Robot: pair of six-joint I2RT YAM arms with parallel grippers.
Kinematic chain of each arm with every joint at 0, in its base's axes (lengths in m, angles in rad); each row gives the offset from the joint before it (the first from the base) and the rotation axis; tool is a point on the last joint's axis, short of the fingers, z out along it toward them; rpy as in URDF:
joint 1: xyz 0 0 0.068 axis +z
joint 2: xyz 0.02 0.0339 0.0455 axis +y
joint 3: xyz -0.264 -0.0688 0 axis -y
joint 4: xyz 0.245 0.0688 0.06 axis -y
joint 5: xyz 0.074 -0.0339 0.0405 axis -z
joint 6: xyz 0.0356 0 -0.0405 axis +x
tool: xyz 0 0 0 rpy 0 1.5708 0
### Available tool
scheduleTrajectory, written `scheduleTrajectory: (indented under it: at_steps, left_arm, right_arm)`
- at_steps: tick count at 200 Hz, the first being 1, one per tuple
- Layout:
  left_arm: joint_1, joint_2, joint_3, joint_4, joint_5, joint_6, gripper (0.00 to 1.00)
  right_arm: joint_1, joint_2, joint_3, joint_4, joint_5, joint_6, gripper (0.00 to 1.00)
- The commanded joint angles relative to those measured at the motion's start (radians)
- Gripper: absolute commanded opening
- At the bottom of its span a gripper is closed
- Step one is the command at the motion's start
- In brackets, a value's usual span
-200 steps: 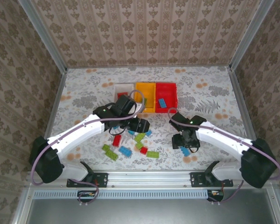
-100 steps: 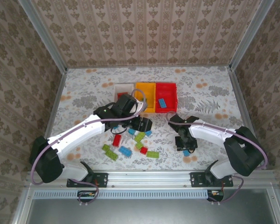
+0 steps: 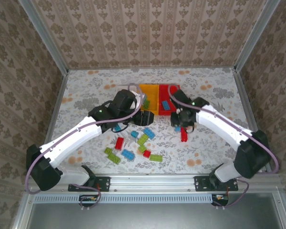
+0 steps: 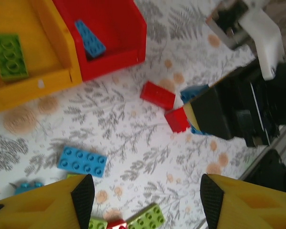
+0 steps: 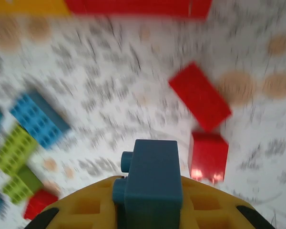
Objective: Sort the legos into containers by color
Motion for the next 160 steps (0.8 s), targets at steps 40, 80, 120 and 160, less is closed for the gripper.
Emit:
scheduleTrajectory:
  at_steps: [40, 80, 120, 160]
  left_arm:
    - [0.031, 0.009, 0.073, 0.025, -0.085, -0.018, 0.64]
    - [0.037, -0.003, 0.058, 0.022, -0.092, -0.020, 0.64]
    - [0.054, -0.035, 0.007, 0.009, -0.093, -0.031, 0.64]
    - [0.079, -0.061, -0.042, -0.022, -0.102, -0.040, 0.64]
  right_arm:
    - [-0.093, 0.461, 0.447, -0.010, 0.137, -0.112, 0.24]
    - [-0.101, 0.614, 0.582, -0.042, 0.191, -0.118, 0.27]
    - [-0.104, 0.670, 0.602, -0.058, 0.206, -0.109, 0.36]
    - [-0.098, 0.629, 0.611, -0.047, 0.185, -0.121, 0.58]
